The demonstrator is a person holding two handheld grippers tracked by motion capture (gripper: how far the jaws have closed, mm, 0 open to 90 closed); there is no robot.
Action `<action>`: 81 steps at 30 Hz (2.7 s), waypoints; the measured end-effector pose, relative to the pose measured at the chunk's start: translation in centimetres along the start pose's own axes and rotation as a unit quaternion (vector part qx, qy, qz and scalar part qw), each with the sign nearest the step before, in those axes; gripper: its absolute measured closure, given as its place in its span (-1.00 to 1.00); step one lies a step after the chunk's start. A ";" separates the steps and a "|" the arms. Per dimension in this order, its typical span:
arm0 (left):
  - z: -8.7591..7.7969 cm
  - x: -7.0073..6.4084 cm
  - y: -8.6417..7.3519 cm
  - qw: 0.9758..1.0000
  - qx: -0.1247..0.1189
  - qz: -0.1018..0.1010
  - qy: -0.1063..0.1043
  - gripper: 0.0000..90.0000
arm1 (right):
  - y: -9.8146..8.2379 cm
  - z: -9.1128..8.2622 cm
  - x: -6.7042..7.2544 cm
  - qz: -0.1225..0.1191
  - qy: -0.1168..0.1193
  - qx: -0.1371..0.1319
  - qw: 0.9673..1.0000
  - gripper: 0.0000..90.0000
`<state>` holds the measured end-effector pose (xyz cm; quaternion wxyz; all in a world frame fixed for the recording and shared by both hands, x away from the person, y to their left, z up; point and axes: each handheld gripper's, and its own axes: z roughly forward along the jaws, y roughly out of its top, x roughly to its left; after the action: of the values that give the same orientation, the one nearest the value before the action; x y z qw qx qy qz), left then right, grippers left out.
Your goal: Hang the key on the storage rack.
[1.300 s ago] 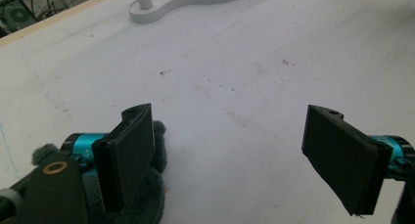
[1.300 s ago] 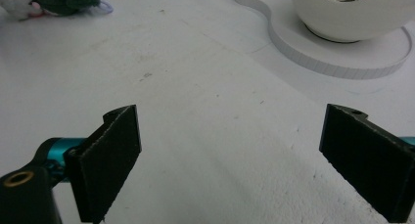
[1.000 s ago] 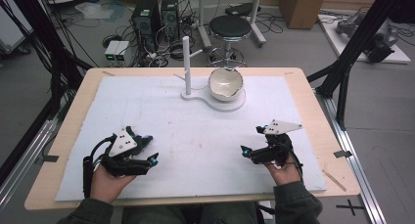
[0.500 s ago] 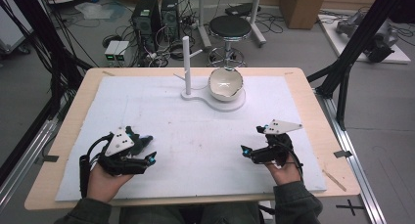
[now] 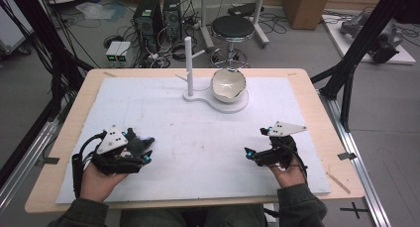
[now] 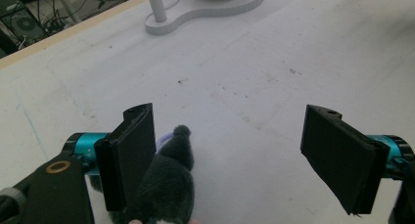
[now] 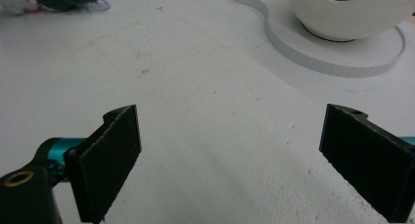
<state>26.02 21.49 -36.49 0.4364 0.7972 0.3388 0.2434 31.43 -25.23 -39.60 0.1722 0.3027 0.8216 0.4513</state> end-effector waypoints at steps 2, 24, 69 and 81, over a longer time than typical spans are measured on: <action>-0.1 0.2 0.0 1.000 0.000 0.001 0.001 -0.52 | 0.0 0.0 0.0 0.000 0.000 0.001 1.000 -0.84; -0.5 3.2 -2.4 0.999 0.000 -0.038 0.036 -0.46 | 0.0 0.0 0.1 -0.004 0.002 0.001 1.000 -0.84; 3.3 3.8 -5.0 0.992 0.094 -0.058 0.054 -0.35 | 0.0 0.3 0.4 -0.008 0.005 0.003 1.000 -0.84; 3.8 3.7 -5.3 0.991 0.103 -0.062 0.051 -0.26 | 0.0 0.3 0.4 -0.010 0.004 0.003 1.000 -0.84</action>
<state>29.28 24.35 -42.61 0.3489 0.8016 0.4329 0.2199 31.24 -24.79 -39.76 0.1723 0.2929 0.8267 0.4484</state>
